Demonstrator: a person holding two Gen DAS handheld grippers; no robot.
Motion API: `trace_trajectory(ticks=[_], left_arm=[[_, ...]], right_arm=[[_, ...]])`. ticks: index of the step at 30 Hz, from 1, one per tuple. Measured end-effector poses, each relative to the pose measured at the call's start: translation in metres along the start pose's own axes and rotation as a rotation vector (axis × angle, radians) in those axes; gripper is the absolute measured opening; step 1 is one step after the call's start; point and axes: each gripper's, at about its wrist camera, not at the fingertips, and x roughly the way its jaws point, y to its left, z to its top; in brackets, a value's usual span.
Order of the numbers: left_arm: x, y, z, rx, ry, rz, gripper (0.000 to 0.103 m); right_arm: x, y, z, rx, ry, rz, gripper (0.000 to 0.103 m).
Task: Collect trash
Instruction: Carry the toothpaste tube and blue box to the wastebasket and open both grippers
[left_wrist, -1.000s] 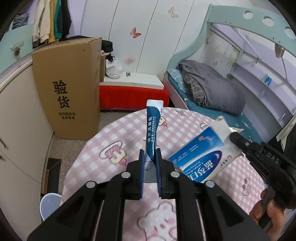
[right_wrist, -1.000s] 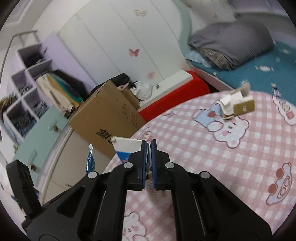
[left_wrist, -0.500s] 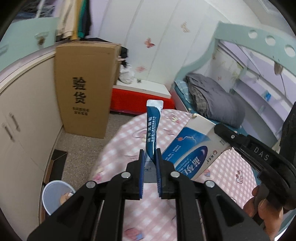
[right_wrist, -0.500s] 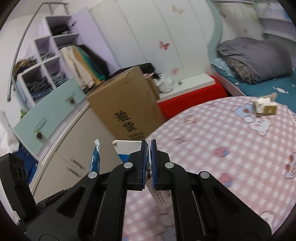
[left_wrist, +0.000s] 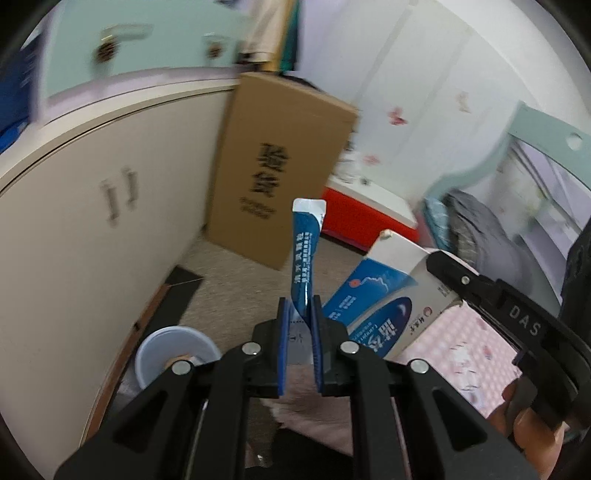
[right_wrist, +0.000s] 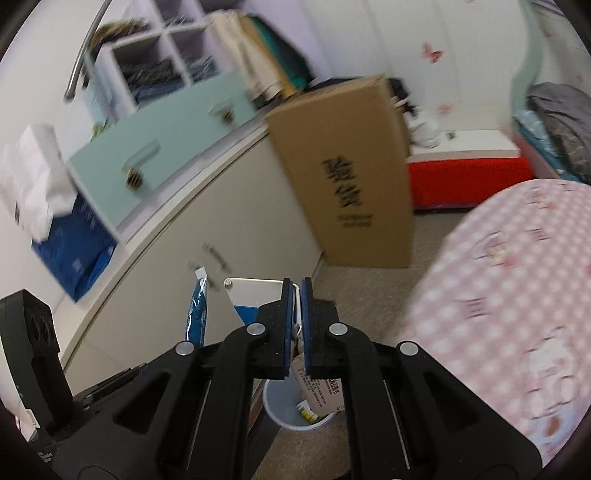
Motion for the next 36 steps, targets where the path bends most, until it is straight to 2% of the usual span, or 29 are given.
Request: trace_trajectory(ticks=[8, 12, 13, 14, 15, 16, 21, 26, 36], left_arm=[[0.012, 0.096, -0.013, -0.139, 0.042, 0.122, 0.011], [0.023, 0.129, -0.016, -0.189, 0.062, 0.186, 0.011], [0.025, 0.134, -0.017, -0.194, 0.066, 0.198, 0.011], [0.027, 0.140, -0.018, -0.199, 0.071, 0.214, 0.011], [0.030, 0.145, -0.019, -0.204, 0.077, 0.224, 0.011], [0.033, 0.150, -0.021, -0.214, 0.086, 0.228, 0.011], [0.043, 0.161, -0.027, -0.230, 0.112, 0.238, 0.011], [0.054, 0.155, -0.027, -0.221, 0.128, 0.233, 0.011], [0.064, 0.149, -0.028, -0.209, 0.147, 0.230, 0.011]], right_arm=[[0.079, 0.062, -0.035, -0.076, 0.116, 0.087, 0.005], [0.109, 0.080, -0.047, -0.091, 0.102, 0.138, 0.011], [0.120, 0.083, -0.052, -0.096, 0.114, 0.137, 0.024], [0.123, 0.084, -0.055, -0.102, 0.123, 0.125, 0.043], [0.127, 0.085, -0.058, -0.106, 0.128, 0.107, 0.052], [0.130, 0.084, -0.063, -0.105, 0.127, 0.095, 0.055], [0.136, 0.076, -0.074, -0.109, 0.166, 0.070, 0.056], [0.133, 0.067, -0.078, -0.117, 0.168, 0.013, 0.062], [0.125, 0.057, -0.081, -0.100, 0.170, 0.005, 0.065]])
